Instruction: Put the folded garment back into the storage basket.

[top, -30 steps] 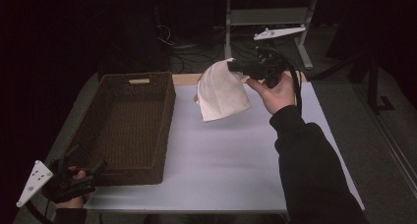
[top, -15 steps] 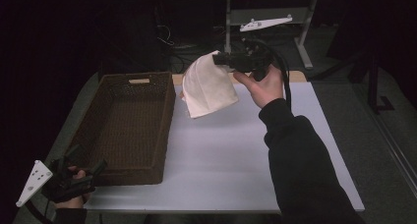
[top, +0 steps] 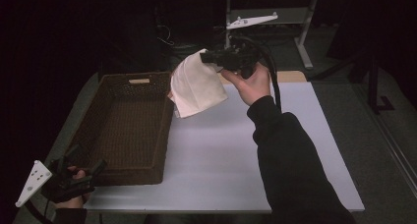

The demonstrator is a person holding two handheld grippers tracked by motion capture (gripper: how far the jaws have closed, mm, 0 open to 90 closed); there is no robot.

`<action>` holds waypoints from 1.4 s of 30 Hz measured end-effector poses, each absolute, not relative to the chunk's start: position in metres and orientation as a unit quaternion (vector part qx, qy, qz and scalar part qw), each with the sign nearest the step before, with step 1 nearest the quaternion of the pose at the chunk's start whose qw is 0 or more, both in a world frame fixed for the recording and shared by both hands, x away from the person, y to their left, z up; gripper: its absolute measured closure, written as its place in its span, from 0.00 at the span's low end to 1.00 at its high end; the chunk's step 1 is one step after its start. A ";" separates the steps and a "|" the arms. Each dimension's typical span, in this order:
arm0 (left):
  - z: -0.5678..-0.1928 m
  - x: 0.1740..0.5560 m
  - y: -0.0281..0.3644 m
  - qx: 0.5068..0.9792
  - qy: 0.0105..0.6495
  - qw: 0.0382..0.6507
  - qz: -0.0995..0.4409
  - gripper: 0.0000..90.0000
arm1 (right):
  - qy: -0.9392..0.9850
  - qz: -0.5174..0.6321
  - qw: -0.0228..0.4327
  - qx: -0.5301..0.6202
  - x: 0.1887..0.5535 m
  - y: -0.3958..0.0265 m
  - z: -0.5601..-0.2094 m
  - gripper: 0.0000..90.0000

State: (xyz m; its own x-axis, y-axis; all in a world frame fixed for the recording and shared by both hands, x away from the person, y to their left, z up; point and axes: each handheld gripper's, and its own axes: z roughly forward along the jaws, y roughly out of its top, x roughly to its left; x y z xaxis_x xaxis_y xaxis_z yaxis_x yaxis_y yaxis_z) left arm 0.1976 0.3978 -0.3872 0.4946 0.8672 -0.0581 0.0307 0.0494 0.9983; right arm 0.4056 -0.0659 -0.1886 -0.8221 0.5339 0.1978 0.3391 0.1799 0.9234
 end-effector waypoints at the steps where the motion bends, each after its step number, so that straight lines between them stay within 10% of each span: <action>1: -0.387 0.198 0.398 0.602 0.373 0.620 0.337 0.00 | 0.762 0.575 0.084 0.287 0.406 -0.065 -0.188 0.96; 42: -0.388 0.200 0.398 0.599 0.373 0.625 0.334 0.00 | 0.752 0.602 0.066 0.261 0.426 -0.011 -0.173 0.96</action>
